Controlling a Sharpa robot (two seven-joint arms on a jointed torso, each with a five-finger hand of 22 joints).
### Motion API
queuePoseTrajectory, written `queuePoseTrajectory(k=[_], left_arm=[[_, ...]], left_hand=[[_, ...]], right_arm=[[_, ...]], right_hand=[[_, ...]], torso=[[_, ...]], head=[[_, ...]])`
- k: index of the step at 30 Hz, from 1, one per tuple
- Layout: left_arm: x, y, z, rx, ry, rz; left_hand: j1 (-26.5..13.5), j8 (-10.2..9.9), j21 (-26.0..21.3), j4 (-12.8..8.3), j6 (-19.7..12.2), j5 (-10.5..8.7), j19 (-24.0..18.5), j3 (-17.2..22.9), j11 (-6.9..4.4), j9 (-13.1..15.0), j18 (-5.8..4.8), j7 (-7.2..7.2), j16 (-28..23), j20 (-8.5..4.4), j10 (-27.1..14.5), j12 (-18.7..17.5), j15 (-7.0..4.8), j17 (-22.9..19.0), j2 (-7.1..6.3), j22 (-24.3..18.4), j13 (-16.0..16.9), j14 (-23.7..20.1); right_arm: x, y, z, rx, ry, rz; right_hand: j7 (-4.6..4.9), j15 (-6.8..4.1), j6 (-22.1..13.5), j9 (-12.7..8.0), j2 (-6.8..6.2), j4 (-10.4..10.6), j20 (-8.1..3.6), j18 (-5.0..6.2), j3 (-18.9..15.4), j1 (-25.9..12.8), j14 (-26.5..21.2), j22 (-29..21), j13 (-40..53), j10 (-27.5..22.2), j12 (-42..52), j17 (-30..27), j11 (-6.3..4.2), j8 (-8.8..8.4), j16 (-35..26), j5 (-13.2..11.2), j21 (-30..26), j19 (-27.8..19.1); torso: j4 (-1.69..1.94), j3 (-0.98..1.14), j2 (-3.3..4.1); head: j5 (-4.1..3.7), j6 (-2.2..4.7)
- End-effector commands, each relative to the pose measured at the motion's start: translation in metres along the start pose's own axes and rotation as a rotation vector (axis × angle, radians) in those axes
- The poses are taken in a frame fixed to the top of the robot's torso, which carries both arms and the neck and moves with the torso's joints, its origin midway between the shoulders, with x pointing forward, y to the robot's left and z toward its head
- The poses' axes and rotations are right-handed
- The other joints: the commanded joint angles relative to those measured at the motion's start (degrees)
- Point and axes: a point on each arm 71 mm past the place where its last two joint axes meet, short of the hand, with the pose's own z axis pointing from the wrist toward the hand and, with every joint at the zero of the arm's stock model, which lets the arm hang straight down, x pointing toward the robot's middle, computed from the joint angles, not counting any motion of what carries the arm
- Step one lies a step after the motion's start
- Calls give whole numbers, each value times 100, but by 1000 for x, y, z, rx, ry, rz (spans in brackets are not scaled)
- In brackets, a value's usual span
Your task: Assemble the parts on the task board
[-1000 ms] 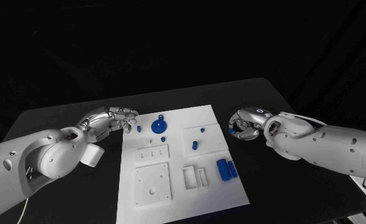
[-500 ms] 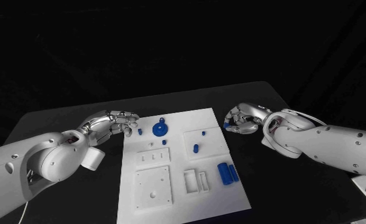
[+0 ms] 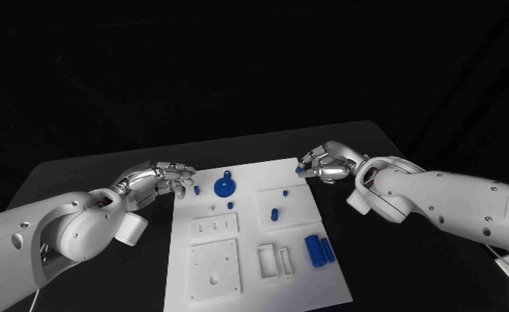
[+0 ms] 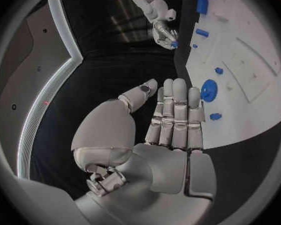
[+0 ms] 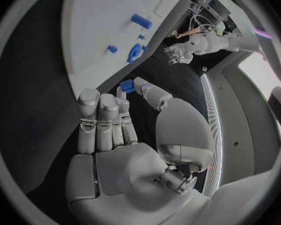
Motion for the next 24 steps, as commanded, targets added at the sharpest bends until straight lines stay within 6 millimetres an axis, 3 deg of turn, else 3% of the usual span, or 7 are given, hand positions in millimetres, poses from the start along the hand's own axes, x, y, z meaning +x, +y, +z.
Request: queuePoseTrajectory(k=[1,12,18,20,24], left_arm=[[2,0,1,5,14,2],[3,1,1,4,14,2],[2,1,0,4,13,2],[2,1,0,2,12,2],[3,1,0,1,11,3]], left_hand=[[36,-1,-19,15,-35,19,-44,-21,16,-7,-61,2,-27,-298,14,-36,37,7,20,7,7,6],[35,0,-21,16,-39,20,-44,-22,17,-9,-61,3,-29,-297,15,-39,38,8,23,7,8,6],[36,1,-22,14,-41,20,-45,-22,17,-10,-61,3,-30,-297,15,-40,38,10,22,8,9,6],[36,1,-22,14,-41,20,-45,-22,16,-10,-61,3,-30,-297,16,-41,38,10,22,8,10,6],[36,2,-23,12,-42,19,-45,-23,16,-11,-61,4,-31,-297,16,-42,38,11,20,9,10,6]], right_arm=[[16,9,3,24,105,288],[46,30,10,52,265,658],[62,45,15,69,315,831],[67,50,14,73,324,874],[75,58,16,92,320,922]], right_hand=[[116,5,55,-12,149,-90,2,483,-121,-55,-44,102,15,-29,-18,14,17,-5,27,161,27,-52],[137,22,3,-52,485,-416,8,483,-539,-315,-86,102,66,-99,-7,38,36,-11,28,765,47,-127],[142,27,-8,-66,590,-524,17,483,-708,-403,-100,102,90,-123,7,50,42,-8,33,975,60,-154],[144,29,-13,-71,604,-536,18,483,-742,-420,-102,101,94,-128,9,52,44,-9,34,1018,62,-160],[145,30,-13,-76,615,-543,18,483,-784,-441,-104,101,98,-133,11,56,44,-8,36,1078,67,-165]], torso=[[-1,2,1],[7,-4,2],[3,1,1],[-16,8,-4],[-10,7,-1]], head=[[48,60],[160,88],[261,28],[303,4],[315,-38]])
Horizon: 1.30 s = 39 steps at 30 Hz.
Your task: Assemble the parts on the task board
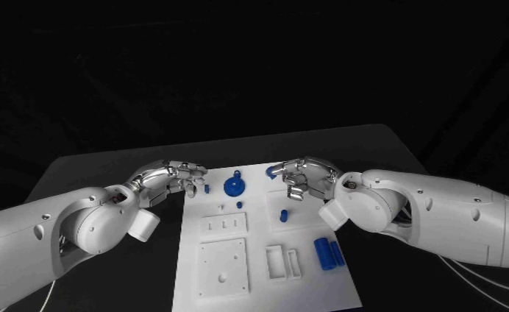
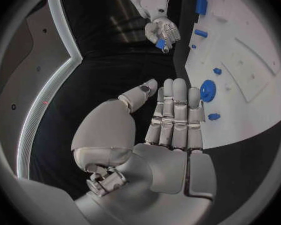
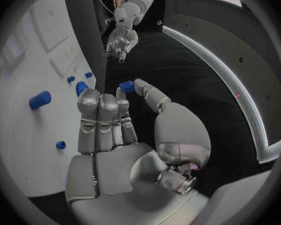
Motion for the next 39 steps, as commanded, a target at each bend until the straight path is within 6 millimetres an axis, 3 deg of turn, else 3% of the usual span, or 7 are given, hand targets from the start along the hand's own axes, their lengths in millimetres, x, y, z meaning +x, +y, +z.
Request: queuePoseTrajectory(k=[1,10,17,35,39], left_arm=[[3,-1,1,6,11,3],[5,-1,2,4,16,2],[5,-1,3,3,14,3],[6,0,3,2,17,3],[5,0,3,1,17,3]], left_hand=[[36,3,-23,12,-42,19,-45,-23,17,-7,-61,4,-32,-297,17,-20,38,8,19,9,6,5],[32,6,-25,12,-43,17,-46,-27,16,-9,-62,4,-35,-296,20,-22,39,10,12,10,9,5],[32,9,-26,12,-43,16,-47,-28,16,-10,-62,4,-36,-296,21,-23,40,12,8,11,10,5],[25,17,-30,18,-42,11,-47,-33,15,-13,-63,2,-42,-294,27,-28,41,17,3,13,14,5],[23,19,-31,19,-42,10,-47,-34,15,-13,-63,2,-43,-294,27,-29,41,18,3,13,15,5]], right_arm=[[9,1,3,7,1,155],[15,2,4,-2,-52,168],[20,3,5,4,-66,162],[29,5,8,2,-36,164],[29,7,8,-18,-40,100]], right_hand=[[88,-5,44,-8,54,-3,-3,488,-37,-30,-48,101,7,-50,17,9,6,36,36,43,27,-44],[91,-2,36,-20,35,-7,-8,488,-131,-78,-53,97,11,-59,18,14,9,35,38,-73,32,-48],[90,-3,39,-21,27,-9,-10,488,-139,-80,-52,97,12,-58,19,15,8,36,39,-66,33,-48],[88,-4,43,-25,21,-1,-14,488,-173,-101,-51,96,13,-57,21,17,6,39,42,-96,37,-47],[88,-4,43,-26,22,-2,-14,488,-176,-101,-52,96,13,-58,21,18,6,39,42,-100,37,-48]], torso=[[0,7,-2],[-5,-1,-9],[-1,10,-7],[1,8,-7],[-2,8,-5]], head=[[24,-53],[51,-192],[66,-206],[108,-204],[122,-208]])
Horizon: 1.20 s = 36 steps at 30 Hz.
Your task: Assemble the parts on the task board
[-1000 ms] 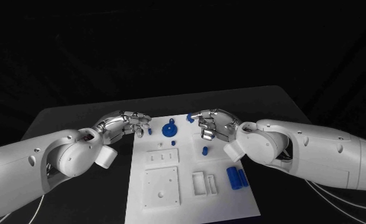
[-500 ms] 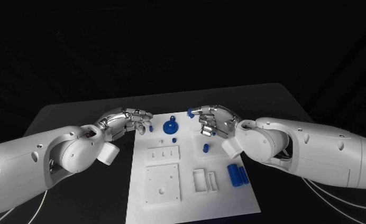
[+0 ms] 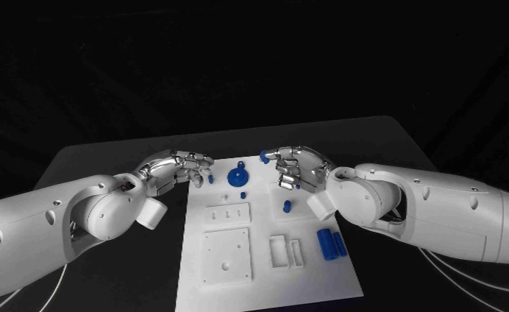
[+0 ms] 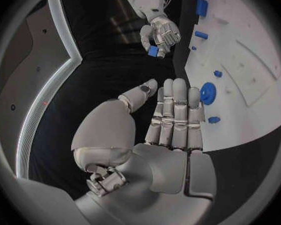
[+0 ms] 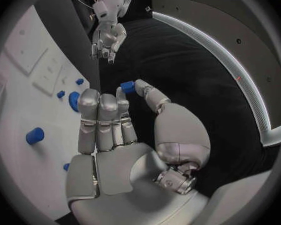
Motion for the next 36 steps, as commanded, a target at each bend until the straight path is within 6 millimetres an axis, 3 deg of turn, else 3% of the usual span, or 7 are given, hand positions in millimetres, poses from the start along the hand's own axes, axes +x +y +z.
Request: queuePoseTrajectory(k=[1,9,23,31,36], left_arm=[[1,-1,1,6,9,2],[1,0,1,4,9,2],[4,2,1,-23,7,4],[4,3,1,-31,4,4],[4,4,1,-34,6,4]], left_hand=[[22,20,-31,5,-42,9,-47,-19,15,-9,-63,2,-21,-293,28,-30,42,9,3,9,7,5],[8,26,-34,13,-42,4,-46,-27,16,-12,-65,1,-25,-291,31,-35,43,13,1,11,10,4],[-124,70,-43,105,-25,-8,-31,-87,10,-23,-69,-13,-42,-288,58,-51,45,38,4,22,31,16],[-269,110,-56,195,-29,-5,-24,-209,5,-41,-61,-20,-61,-293,73,-75,41,69,-3,38,54,22],[-302,120,-62,226,-31,-14,-22,-235,3,-48,-60,-22,-67,-293,79,-81,40,78,-9,41,62,24]], right_arm=[[2,3,0,-36,5,-76],[6,12,0,-123,-69,-283],[18,29,7,-129,-141,-306],[20,29,10,-118,-150,-303],[21,28,10,-114,-152,-302]], right_hand=[[79,-14,51,10,-20,-1,-7,488,-21,-55,-44,96,8,-38,33,7,-15,25,21,-31,38,-16],[73,-20,59,3,-39,-33,-27,488,-18,17,-41,96,9,-34,34,12,-21,31,28,93,47,-15],[62,-30,87,-2,-82,-21,-47,488,19,92,-15,85,-4,3,33,13,-32,48,40,73,58,19],[60,-32,91,-6,-81,-14,-50,488,38,98,-11,80,-9,11,29,11,-34,51,40,23,55,27],[60,-32,93,-7,-87,-13,-50,488,41,97,-10,79,-10,13,28,11,-34,51,40,21,55,29]], torso=[[-1,0,1],[-2,1,0],[-2,-1,0],[-1,4,-1],[-1,3,-1]], head=[[18,-7],[31,-6],[-1,-69],[81,-64],[82,-64]])
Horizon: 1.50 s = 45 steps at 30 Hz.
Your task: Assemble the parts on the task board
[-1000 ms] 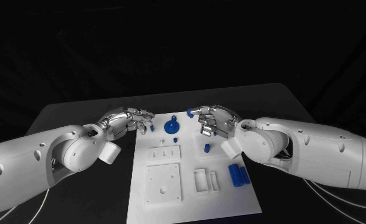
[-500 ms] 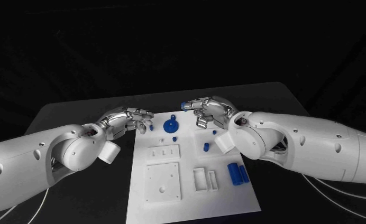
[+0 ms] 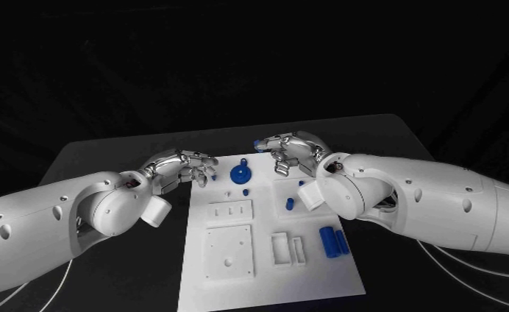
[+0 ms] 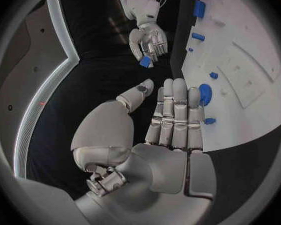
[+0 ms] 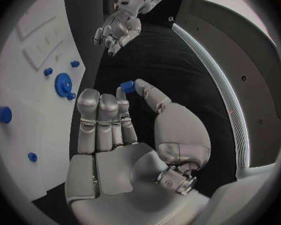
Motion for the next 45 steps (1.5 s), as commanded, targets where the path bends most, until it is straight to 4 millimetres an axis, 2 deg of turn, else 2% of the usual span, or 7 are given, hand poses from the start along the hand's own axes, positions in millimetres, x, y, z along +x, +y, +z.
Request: queuePoseTrajectory(k=[1,12,15,17,20,29,45], left_arm=[[1,0,0,-1,2,4],[2,1,1,-22,2,6],[4,3,1,-47,10,13],[5,4,2,-68,8,15],[7,6,4,-96,12,16],[15,12,12,-202,28,30],[34,8,21,-194,74,30]], left_hand=[[-74,28,-40,15,-32,-14,-22,-23,-1,-10,-60,-22,-23,-294,34,-36,20,9,-10,8,8,5],[-133,55,-51,101,-22,-24,-16,-54,-7,-22,-58,-31,-33,-295,51,-45,17,28,-7,15,24,12],[-265,80,-57,260,-10,-32,5,-95,-16,-36,-55,-40,-26,-301,73,-50,7,52,-8,22,41,40],[-394,98,-61,382,5,-42,22,-137,-27,-46,-51,-49,-13,-311,96,-49,-6,73,-18,24,54,65],[-683,126,-63,623,28,-87,54,-245,-44,-60,-47,-59,10,-325,141,-40,-26,107,-119,31,77,98],[-992,146,-38,1054,-4,-90,153,-244,-103,-107,1,-64,95,-398,247,-10,-105,206,-406,62,149,179],[-945,83,1,1195,-150,-89,219,-192,-114,-209,13,-20,152,-438,300,13,-146,278,-578,105,215,227]], right_arm=[[-1,0,0,6,-16,-11],[-3,0,2,8,-11,-49],[-3,-2,5,24,10,-75],[-3,-2,8,11,16,-112],[-3,1,12,-48,33,-228],[2,11,14,-270,98,-632],[24,15,8,-421,148,-1014]], right_hand=[[59,-26,94,3,-9,5,-34,488,23,50,24,79,-6,12,11,6,-35,34,36,-24,33,1],[57,-28,98,0,-1,12,-36,488,44,50,29,74,-10,19,9,5,-37,36,37,-47,31,9],[52,-33,95,-13,22,-16,-46,488,238,94,29,62,-18,19,-4,2,-42,33,32,-504,8,1],[61,-25,92,-19,-41,0,-41,488,257,47,32,65,-17,19,-1,2,-33,33,34,-254,20,24],[61,-25,88,-23,-74,-25,-49,488,300,112,32,69,-14,13,0,3,-33,35,35,-162,25,27],[59,-27,86,-22,-175,-40,-62,488,270,216,41,88,-9,15,7,15,-34,46,54,-113,54,38],[35,-49,136,-13,-327,-29,-93,488,212,370,89,95,-33,83,2,39,-58,88,96,-186,109,97]], torso=[[0,0,-1],[-3,-3,0],[-5,-6,-2],[-6,-5,-2],[-7,-6,-4],[3,-2,0],[-6,-3,1]], head=[[4,5],[18,2],[47,49],[46,44],[70,128],[201,273],[340,242]])
